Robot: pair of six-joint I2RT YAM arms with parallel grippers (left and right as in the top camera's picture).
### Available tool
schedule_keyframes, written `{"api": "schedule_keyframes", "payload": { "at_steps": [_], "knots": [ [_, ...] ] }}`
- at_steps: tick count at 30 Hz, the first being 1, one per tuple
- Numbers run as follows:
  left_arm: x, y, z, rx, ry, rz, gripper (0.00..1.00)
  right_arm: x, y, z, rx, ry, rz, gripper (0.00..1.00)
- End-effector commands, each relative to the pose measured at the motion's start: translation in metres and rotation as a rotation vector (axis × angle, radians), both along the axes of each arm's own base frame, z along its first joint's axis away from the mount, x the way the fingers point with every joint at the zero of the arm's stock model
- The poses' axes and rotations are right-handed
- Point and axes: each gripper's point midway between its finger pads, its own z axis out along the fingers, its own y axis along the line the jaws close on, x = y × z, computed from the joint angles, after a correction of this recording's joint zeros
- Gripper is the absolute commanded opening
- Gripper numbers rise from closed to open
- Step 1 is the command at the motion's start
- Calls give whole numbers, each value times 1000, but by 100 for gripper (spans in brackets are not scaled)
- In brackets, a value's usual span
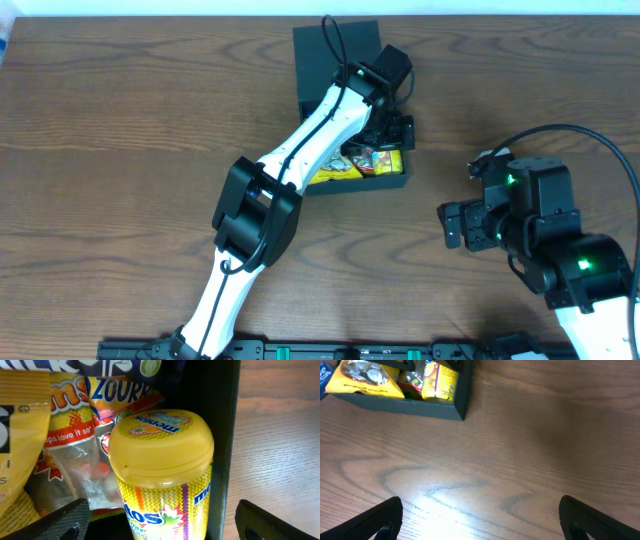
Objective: Pack container
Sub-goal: 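Lower the Mentos container into the box and open the left gripper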
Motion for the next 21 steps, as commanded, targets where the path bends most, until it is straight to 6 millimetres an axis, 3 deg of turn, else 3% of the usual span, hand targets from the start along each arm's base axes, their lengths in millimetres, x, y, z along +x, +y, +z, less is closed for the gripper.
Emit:
{"api": "schedule_keyframes", "payload": {
  "at_steps": [1, 6, 10, 14, 17, 19, 21],
  "knots": [
    [10, -3, 22, -13, -57, 5, 93, 0, -1, 2, 14, -4, -14, 99],
    [15, 3, 44, 14, -97, 8, 92, 0, -1, 2, 14, -4, -14, 99],
    [17, 14, 78, 56, -154, -15, 88, 0, -1, 2, 14, -4, -14, 99],
    [15, 51, 112, 208, -229, 4, 86, 0, -1, 2, 14, -4, -14, 99],
    [-1, 88, 137, 344, -245, 20, 86, 0, -1, 2, 14, -4, -14, 99],
    [-17, 103, 148, 385, -215, 13, 86, 0, -1, 2, 14, -4, -14, 99],
    [-25, 107, 156, 384, -216, -18, 86, 0, -1, 2, 14, -4, -14, 99]
  ]
}}
